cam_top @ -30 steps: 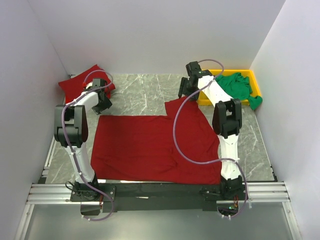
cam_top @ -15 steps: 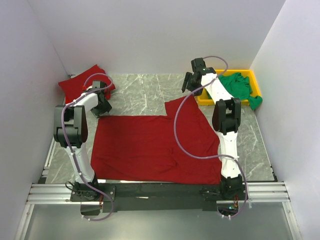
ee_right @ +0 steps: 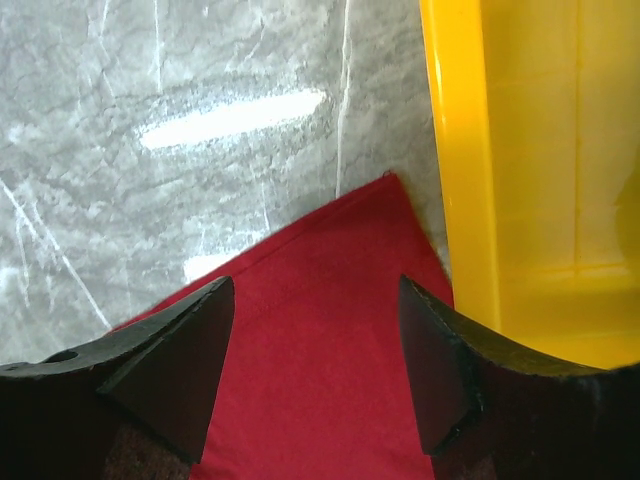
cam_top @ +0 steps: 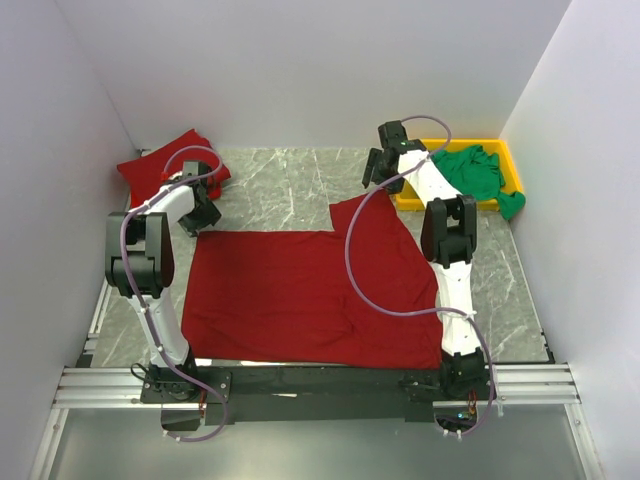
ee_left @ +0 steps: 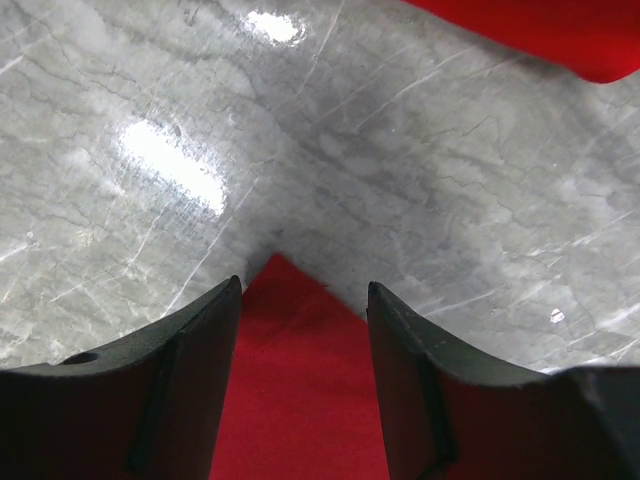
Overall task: Fold and stack the t-shirts
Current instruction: Fold the tshirt
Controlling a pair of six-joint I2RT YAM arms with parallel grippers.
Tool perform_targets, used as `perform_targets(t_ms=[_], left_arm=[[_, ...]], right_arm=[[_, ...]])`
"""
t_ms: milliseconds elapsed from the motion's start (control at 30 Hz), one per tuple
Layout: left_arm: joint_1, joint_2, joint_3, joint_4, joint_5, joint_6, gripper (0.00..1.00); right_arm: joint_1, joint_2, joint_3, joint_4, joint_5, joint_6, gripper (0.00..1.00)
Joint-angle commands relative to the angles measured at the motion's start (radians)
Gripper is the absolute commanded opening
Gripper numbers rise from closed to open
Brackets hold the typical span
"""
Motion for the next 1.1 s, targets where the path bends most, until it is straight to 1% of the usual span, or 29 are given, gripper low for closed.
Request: perform_targets(t_ms=[0, 200, 300, 400, 433, 533, 800, 900, 933, 1000, 1033, 1067], left_arm=[[0.004, -0.044, 0.023, -0.022, -0.021, -0.012, 0.59], [0.004, -0.028, 0.017, -0.033, -0.021, -0.017, 0.59], [0.002, -0.011, 0.008, -0.035, -0.019, -0.020, 0.57], [0.002, -0.001, 0.000, -0.036, -0.019, -0.023, 0.54], [0.002, 0.001, 0.000, -0.035, -0.021, -0.022, 0.50], [0.002, 0.010, 0.000, -0.035, -0.027, -0.028, 0.43], [0.002, 0.052, 0.017, -0.058, -0.047, -0.026, 0.40], [0.002, 0.056, 0.011, -0.058, -0.060, -0.017, 0.28], [0.002, 0.064, 0.012, -0.061, -0.063, -0.014, 0.19], [0.002, 0.071, 0.023, -0.074, -0.080, -0.005, 0.09], [0.002, 0.076, 0.024, -0.078, -0.086, -0.002, 0.01], [0.004, 0.078, 0.029, -0.081, -0.094, 0.004, 0.01]], right_arm=[[-0.009, 0.013, 0.020, 0.030, 0.115, -0.029, 0.74], [-0.008, 0.029, 0.013, 0.021, 0.172, -0.042, 0.74], [-0.008, 0.029, 0.007, 0.023, 0.174, -0.043, 0.74], [-0.006, 0.026, -0.003, 0.032, 0.166, -0.042, 0.74], [-0.006, 0.026, -0.003, 0.030, 0.160, -0.042, 0.74], [-0.006, 0.021, -0.006, 0.034, 0.151, -0.044, 0.74], [-0.006, 0.006, -0.013, 0.038, 0.114, -0.050, 0.74], [-0.008, 0.000, -0.010, 0.044, 0.102, -0.050, 0.74], [-0.006, 0.000, -0.009, 0.046, 0.102, -0.052, 0.74], [-0.006, 0.003, -0.006, 0.044, 0.105, -0.049, 0.74], [-0.006, 0.004, -0.003, 0.044, 0.108, -0.049, 0.74], [-0.008, 0.009, 0.000, 0.044, 0.109, -0.047, 0.74]])
